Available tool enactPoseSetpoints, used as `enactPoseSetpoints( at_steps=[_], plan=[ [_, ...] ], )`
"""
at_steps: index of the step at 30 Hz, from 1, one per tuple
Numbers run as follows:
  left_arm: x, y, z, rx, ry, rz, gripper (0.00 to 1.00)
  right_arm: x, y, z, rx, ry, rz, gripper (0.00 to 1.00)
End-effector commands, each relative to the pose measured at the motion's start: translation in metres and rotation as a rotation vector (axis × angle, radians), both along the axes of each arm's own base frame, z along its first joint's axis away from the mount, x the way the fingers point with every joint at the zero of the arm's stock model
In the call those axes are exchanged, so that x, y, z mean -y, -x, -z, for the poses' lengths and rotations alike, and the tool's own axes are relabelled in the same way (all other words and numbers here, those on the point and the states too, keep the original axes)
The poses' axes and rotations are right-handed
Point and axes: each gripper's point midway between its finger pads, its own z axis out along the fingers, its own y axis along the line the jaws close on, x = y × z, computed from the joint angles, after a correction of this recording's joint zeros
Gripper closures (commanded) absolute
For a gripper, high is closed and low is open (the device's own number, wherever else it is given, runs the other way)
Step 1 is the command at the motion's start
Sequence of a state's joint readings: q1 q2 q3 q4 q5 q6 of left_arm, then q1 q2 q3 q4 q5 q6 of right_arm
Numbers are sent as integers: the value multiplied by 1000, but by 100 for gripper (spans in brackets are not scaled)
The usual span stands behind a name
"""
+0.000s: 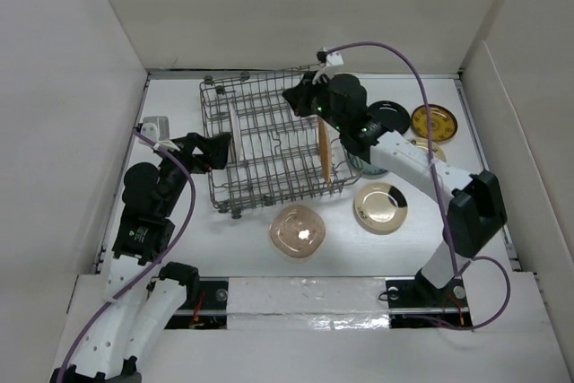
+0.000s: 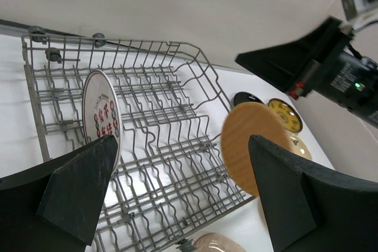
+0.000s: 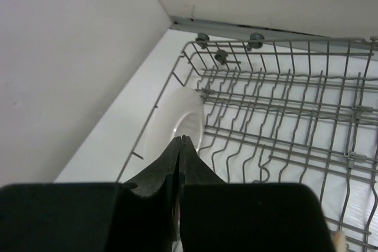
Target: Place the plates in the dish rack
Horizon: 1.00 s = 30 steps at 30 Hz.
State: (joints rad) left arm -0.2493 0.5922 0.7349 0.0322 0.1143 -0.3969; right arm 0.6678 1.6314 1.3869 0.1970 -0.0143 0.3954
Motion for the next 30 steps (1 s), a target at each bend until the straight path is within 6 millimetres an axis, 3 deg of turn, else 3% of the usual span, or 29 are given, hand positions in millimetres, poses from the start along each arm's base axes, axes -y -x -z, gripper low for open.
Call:
enactPoseSetpoints(
  at_steps=[1, 3, 7, 8, 10, 11, 13, 15, 16, 17, 19, 20, 23, 25, 27, 30],
  plan=[
    [-1, 1, -10, 35, -18, -8, 8, -9, -19, -26, 61, 31, 86, 100],
    [2, 3, -9, 36, -21, 7, 8, -16, -26, -21, 59, 60, 103, 100],
    [6, 3, -4, 24, -31, 20, 8, -1, -21, -10, 37, 116, 138, 100],
    [10, 4, -2, 18, -32, 38, 8, 5, -16, 4, 19, 137, 145, 100],
    [16, 6, -2, 20, -33, 67, 9, 23, -6, -5, 32, 138, 184, 100],
    [16, 6, -3, 25, -33, 69, 9, 31, -1, 13, 4, 173, 195, 100],
    [17, 6, -2, 24, -33, 72, 9, 53, 5, 15, -6, 193, 263, 100],
    [18, 5, 0, 18, -35, 78, 9, 76, 7, 43, -51, 258, 336, 90],
    [20, 6, 1, 17, -33, 90, 10, 85, 6, 49, -68, 260, 370, 76],
    [21, 7, 0, 23, -30, 95, 10, 105, 4, 59, -102, 282, 415, 69],
    [20, 6, 0, 22, -32, 89, 10, 125, 6, 81, -155, 290, 458, 55],
    [20, 5, 3, 10, -35, 87, 10, 133, 6, 80, -158, 273, 479, 46],
    [22, 6, 3, 18, -33, 99, 10, 163, 2, 97, -194, 283, 563, 43],
    [20, 6, 3, 17, -33, 93, 10, 182, -3, 109, -221, 298, 603, 36],
    [21, 4, 6, 6, -38, 90, 10, 188, -8, 132, -284, 335, 588, 35],
    [23, 6, 6, 11, -37, 109, 10, 187, -10, 145, -310, 346, 572, 35]
  ],
)
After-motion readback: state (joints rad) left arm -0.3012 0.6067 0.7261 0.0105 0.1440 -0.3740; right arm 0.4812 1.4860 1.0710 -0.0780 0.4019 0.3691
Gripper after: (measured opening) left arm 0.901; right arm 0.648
